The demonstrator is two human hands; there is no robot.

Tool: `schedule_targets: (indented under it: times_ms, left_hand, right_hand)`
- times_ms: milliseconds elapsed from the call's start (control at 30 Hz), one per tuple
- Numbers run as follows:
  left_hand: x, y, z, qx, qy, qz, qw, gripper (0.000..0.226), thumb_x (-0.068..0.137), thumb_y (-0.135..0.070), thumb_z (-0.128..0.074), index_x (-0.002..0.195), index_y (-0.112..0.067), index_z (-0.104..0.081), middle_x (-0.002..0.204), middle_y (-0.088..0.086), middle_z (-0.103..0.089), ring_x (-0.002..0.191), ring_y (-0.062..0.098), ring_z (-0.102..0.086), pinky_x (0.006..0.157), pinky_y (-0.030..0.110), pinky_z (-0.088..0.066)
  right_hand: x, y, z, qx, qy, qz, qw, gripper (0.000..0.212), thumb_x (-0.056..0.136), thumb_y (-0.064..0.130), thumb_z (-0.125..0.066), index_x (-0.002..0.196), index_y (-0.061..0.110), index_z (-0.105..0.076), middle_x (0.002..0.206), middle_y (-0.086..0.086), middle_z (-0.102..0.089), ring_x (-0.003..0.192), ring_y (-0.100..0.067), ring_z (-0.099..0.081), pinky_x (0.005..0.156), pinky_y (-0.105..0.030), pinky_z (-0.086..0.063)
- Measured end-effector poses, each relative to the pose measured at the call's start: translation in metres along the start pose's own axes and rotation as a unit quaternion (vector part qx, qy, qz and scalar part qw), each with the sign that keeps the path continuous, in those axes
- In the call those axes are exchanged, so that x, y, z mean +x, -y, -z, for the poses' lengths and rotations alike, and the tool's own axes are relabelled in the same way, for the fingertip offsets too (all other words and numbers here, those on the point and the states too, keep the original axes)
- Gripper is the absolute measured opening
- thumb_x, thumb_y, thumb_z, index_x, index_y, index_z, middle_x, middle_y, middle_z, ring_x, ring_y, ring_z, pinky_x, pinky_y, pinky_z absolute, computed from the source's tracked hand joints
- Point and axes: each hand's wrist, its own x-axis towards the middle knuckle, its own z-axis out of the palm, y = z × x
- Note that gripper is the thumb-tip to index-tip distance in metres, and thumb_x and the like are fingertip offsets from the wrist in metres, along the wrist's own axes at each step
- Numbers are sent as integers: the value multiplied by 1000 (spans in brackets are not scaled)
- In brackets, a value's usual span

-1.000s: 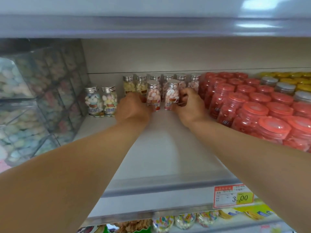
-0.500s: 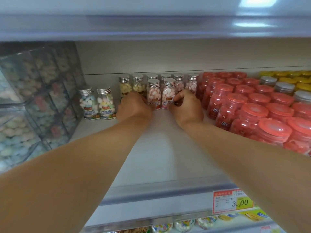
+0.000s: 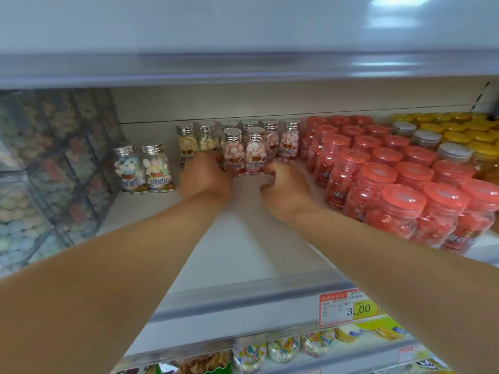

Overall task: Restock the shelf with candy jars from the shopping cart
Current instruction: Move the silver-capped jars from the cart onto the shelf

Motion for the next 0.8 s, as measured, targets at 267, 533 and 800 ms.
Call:
schedule_targets:
  times_ms: [267,533,800]
  left_hand:
    - [-4,-17,-11,45,29,-16,998,22,94,-21,-51,103,-10,-68,106,14,-67,100,34,-61,68,30,-38]
    - [-7,-27,-22,35,40,-29,998,25,98,-24,-45,88,-8,-62,99,17,-67,95,35,-61,66,31,-38]
    - [-14,-27,-23,-4,19,-36,999,24,96,-26,-48,77,-21,-62,81,9,-64,90,31,-63,63,27,-35]
  right_hand:
    - [-17,-10,13,-141,77,49,986,46,96,19,-43,142,18,-44,142,-11,-43,132,-32,-34,104,-38,-33]
    - [-3,-15,18,-130,72,25,989,54,100,26,-39,151,34,-24,148,-15,-29,141,-34,-17,114,-41,-19]
    - [-2,-21,12,-129,56,58,988,56,98,22,-40,150,34,-25,147,-12,-33,141,-33,-18,116,-42,-18]
